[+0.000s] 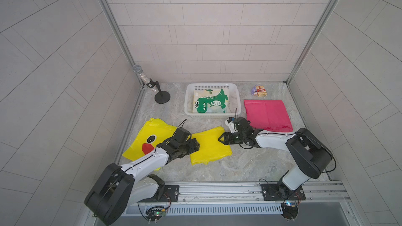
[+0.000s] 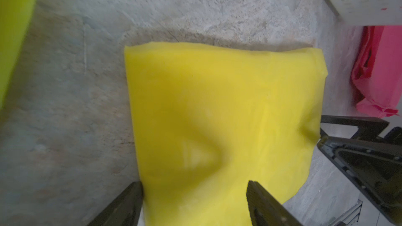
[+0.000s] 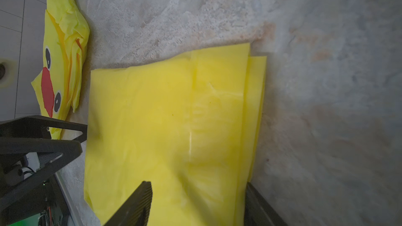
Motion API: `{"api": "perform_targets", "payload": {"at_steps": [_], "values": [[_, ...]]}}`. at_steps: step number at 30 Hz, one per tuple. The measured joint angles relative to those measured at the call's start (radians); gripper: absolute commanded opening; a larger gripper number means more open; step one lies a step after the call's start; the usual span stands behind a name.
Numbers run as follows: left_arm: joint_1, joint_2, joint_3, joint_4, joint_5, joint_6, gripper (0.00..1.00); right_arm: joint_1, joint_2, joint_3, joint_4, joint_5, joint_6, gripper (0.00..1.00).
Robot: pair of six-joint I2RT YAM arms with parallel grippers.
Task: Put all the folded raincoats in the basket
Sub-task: Pick up the raincoat from the center of the board, then place the raincoat in the basket.
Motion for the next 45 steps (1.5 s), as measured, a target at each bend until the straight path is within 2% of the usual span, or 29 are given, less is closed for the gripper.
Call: {"api": "perform_targets", "payload": {"at_steps": [2,8,13,15,18,22,34,40,45], "values": [[0.0,0.004,0.0,0.003,-0.003,0.002,0.74,0.002,0.005,-0.002,0.013,0.005,0.007,0.61],[-0.003,0.019,0.0,0.007,-0.006,-0.002,0.57,0.008,0.012,-0.008,0.027,0.025,0.023,0.41],[-0.005,0.029,-0.002,-0.007,-0.004,-0.011,0.28,0.022,0.012,-0.014,0.001,0.036,0.038,0.07],[-0.006,0.031,-0.001,-0.006,0.0,-0.011,0.19,0.031,0.007,-0.015,-0.003,0.039,0.049,0.0],[-0.009,0.031,0.001,-0.005,0.007,-0.012,0.07,0.044,-0.01,-0.015,-0.028,0.051,0.061,0.0],[-0.009,0.027,0.009,-0.021,0.014,-0.004,0.0,0.068,-0.05,-0.011,-0.091,0.081,0.06,0.0],[-0.009,-0.087,0.152,-0.181,0.007,0.018,0.0,0.102,-0.32,0.074,-0.324,0.199,0.056,0.0],[-0.009,-0.064,0.316,-0.261,-0.005,0.056,0.0,0.101,-0.423,0.175,-0.439,0.269,0.051,0.0],[0.016,0.02,0.481,-0.296,-0.009,0.1,0.0,0.06,-0.412,0.316,-0.512,0.284,0.027,0.0]]}}
